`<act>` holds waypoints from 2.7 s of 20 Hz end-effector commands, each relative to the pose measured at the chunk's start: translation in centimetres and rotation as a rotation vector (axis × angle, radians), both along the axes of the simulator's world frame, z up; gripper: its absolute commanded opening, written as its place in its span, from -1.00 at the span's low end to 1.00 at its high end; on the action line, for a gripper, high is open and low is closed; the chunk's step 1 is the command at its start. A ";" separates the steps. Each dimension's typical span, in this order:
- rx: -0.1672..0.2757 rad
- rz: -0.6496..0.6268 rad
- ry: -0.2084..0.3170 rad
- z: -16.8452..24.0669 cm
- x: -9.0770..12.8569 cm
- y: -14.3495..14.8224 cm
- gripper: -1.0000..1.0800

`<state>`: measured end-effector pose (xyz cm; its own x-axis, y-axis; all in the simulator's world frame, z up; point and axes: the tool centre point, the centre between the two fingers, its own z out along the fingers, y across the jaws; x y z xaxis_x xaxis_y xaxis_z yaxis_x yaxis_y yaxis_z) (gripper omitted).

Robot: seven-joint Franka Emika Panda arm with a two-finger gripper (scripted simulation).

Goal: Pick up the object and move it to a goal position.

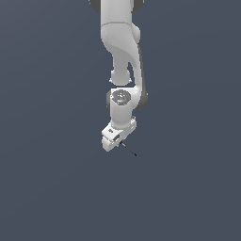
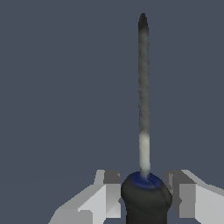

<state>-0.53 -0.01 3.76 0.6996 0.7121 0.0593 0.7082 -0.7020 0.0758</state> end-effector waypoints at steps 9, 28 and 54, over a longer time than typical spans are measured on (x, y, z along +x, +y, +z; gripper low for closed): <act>-0.024 -0.052 -0.237 6.7 6.8 5.1 -1.00; -0.080 -0.147 -0.647 21.3 14.9 13.3 -1.00; -0.145 -0.234 -0.993 34.9 17.6 20.1 -1.00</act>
